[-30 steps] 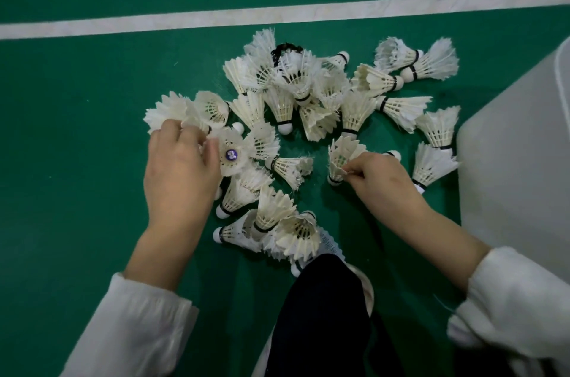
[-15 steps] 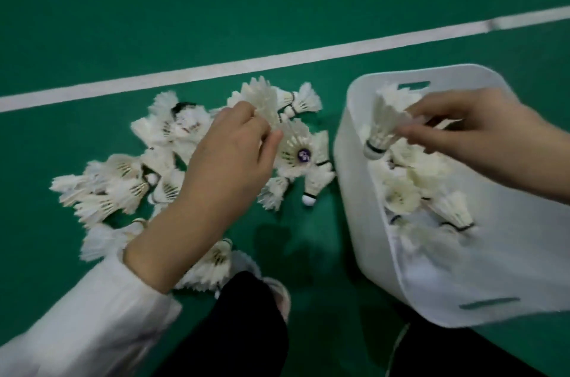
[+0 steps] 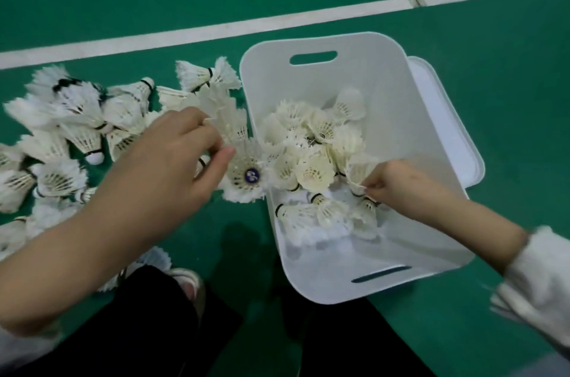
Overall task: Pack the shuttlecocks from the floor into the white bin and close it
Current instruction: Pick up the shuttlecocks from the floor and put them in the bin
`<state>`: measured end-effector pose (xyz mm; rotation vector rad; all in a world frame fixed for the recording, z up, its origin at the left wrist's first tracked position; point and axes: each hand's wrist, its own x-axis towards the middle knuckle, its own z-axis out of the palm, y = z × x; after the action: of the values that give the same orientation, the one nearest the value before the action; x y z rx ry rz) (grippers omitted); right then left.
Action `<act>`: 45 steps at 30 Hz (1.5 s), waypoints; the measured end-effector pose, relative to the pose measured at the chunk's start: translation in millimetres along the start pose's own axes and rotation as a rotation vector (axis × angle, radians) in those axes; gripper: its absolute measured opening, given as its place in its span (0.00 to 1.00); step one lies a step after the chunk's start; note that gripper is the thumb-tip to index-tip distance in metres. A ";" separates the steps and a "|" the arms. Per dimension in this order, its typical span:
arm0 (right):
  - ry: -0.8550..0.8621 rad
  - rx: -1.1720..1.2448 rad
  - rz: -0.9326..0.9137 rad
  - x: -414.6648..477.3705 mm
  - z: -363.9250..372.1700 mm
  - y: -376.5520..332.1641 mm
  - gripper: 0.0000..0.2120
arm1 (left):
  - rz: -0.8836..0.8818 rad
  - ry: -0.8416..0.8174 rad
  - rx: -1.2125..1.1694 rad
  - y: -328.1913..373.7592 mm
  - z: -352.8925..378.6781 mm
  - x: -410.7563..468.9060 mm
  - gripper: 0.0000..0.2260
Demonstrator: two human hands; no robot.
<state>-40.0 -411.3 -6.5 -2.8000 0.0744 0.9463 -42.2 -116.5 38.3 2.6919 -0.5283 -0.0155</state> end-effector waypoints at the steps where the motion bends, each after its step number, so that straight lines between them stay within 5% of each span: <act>1: -0.010 0.019 -0.005 4.5 3.3 -0.3 0.09 | -0.008 0.002 0.007 -1.7 0.3 -0.6 0.14; 14: -0.064 0.064 -0.103 18.7 16.1 -10.5 0.15 | 0.036 0.027 -0.009 0.3 12.9 0.4 0.14; 20: 0.140 0.013 -0.012 13.9 -12.7 9.1 0.16 | 0.028 0.022 -0.011 1.1 10.9 -0.4 0.15; 30: -0.090 -0.279 0.015 41.6 24.2 4.6 0.16 | 0.016 0.024 -0.024 -3.7 10.0 -1.8 0.14; 34: -0.175 -0.271 0.076 38.3 29.1 14.9 0.19 | 0.012 0.035 -0.045 -1.1 11.4 -0.2 0.13; 38: -0.251 -0.155 0.177 38.8 30.7 12.3 0.10 | 0.018 0.032 -0.048 2.3 11.0 -1.2 0.12; 40: -0.228 -0.111 0.221 37.3 28.1 11.2 0.02 | 0.019 0.022 -0.052 0.0 10.4 -3.0 0.13; 45: 0.016 -0.254 0.143 21.8 8.9 6.7 0.15 | 0.006 0.027 -0.060 -4.7 7.7 -4.1 0.15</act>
<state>-28.6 -415.9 -27.7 -3.0703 0.1704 1.0317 -45.0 -114.0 29.1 2.6289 -0.5194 0.0061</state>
